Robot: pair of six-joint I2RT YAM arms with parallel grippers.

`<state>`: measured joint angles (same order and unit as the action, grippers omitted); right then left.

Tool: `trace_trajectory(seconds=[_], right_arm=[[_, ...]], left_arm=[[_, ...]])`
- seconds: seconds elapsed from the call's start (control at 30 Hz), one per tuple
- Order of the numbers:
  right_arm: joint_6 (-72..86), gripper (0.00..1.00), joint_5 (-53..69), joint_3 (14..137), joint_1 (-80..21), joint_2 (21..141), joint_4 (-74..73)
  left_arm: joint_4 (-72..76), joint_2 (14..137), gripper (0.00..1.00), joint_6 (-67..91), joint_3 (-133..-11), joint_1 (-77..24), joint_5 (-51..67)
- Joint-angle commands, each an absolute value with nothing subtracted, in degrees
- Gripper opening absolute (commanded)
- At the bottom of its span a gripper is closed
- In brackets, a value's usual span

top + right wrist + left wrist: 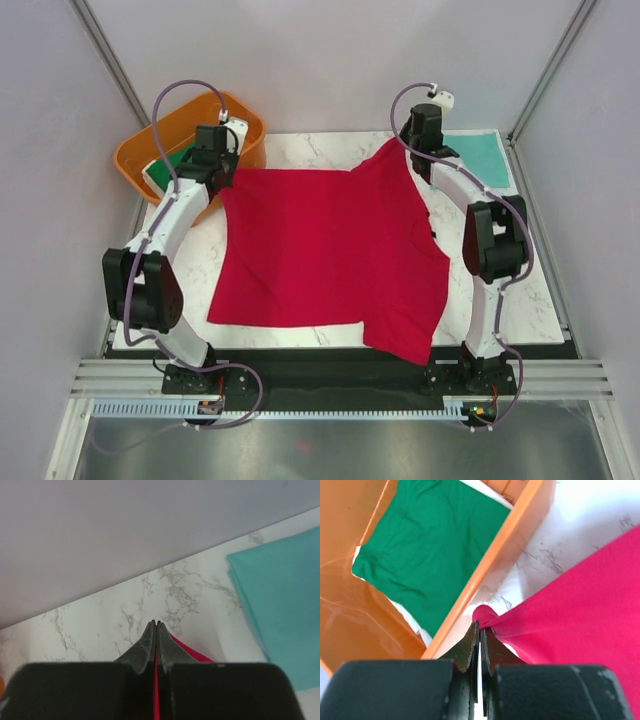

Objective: Fold and stack the t-shirts
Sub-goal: Flatten the tshirt out

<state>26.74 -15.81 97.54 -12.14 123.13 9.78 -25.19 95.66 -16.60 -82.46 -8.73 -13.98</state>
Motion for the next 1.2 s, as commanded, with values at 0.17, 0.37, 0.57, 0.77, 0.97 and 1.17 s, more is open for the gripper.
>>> trace_trajectory(seconds=[0.17, 0.37, 0.57, 0.77, 0.97, 1.17], right_arm=[[22.1, 0.0, -24.3, 101.8, -11.3, 95.5, -16.5], [24.2, 0.0, -26.6, 99.6, -11.2, 76.8, -29.1], [28.0, 0.0, -24.0, 101.2, -11.3, 58.4, -38.1], [29.3, 0.0, -24.9, 108.0, -11.3, 49.8, -41.9], [26.8, 0.0, -26.6, 113.4, -11.3, 51.8, -41.7], [18.6, 0.0, -29.7, 113.7, -11.3, 64.8, -35.2]], left_arm=[[-24.6, 76.9, 0.02, -16.1, -84.3, -12.1, -10.2], [-24.7, 63.3, 0.02, -13.9, -83.7, -14.9, -3.7], [-24.7, 49.3, 0.02, -9.5, -83.7, -14.9, 6.4], [-25.2, 41.1, 0.02, -7.1, -86.3, -14.8, 11.5], [-26.6, 41.8, 0.02, -7.9, -86.7, -14.8, 10.6], [-27.0, 50.4, 0.02, -12.8, -84.1, -14.9, 3.5]])
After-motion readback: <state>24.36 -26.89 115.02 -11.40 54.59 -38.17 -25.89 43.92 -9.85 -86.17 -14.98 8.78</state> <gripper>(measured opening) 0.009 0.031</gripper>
